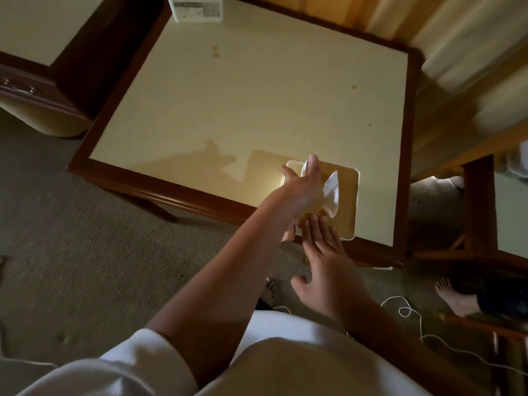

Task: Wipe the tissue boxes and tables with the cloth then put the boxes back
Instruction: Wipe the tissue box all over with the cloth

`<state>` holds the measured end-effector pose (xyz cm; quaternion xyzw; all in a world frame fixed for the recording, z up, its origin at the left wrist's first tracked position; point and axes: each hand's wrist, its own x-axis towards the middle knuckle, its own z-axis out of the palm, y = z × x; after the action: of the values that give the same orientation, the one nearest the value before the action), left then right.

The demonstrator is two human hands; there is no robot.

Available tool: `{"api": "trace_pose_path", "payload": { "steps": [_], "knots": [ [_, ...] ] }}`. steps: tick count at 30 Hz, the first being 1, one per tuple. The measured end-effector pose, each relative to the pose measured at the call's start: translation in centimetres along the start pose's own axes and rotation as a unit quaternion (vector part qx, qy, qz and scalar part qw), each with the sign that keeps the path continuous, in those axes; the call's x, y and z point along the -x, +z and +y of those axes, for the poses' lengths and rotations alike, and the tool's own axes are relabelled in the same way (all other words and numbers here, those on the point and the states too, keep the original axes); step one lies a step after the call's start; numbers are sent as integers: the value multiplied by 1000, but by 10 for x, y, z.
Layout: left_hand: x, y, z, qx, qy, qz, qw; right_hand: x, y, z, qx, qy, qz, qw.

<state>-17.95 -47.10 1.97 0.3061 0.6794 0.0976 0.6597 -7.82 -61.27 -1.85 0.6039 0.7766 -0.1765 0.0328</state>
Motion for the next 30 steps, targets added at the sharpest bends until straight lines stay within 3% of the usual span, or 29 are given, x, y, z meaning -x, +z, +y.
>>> {"api": "trace_pose_path", "payload": {
  "steps": [4, 11, 16, 21, 24, 30],
  "knots": [
    [-3, 14, -6, -8, -17, 34, 999, -2, -1, 0, -2, -10, -6, 1000],
    [-6, 27, -22, -146, 85, 1, 986, 0, -3, -2, -21, 0, 0, 1000],
    [-5, 14, 7, -72, 50, -14, 996, -1, -2, 3, -18, -5, -7, 1000],
    [1, 16, -10, -34, 46, 4, 998, -2, -4, 4, -32, -6, -33, 999],
    [-13, 10, -3, 29, -16, 16, 999, -3, -8, 3, -41, -15, -52, 998],
    [-10, -9, 5, 16, -14, -38, 999, -1, -8, 3, -42, -12, -24, 999]
  ]
}}
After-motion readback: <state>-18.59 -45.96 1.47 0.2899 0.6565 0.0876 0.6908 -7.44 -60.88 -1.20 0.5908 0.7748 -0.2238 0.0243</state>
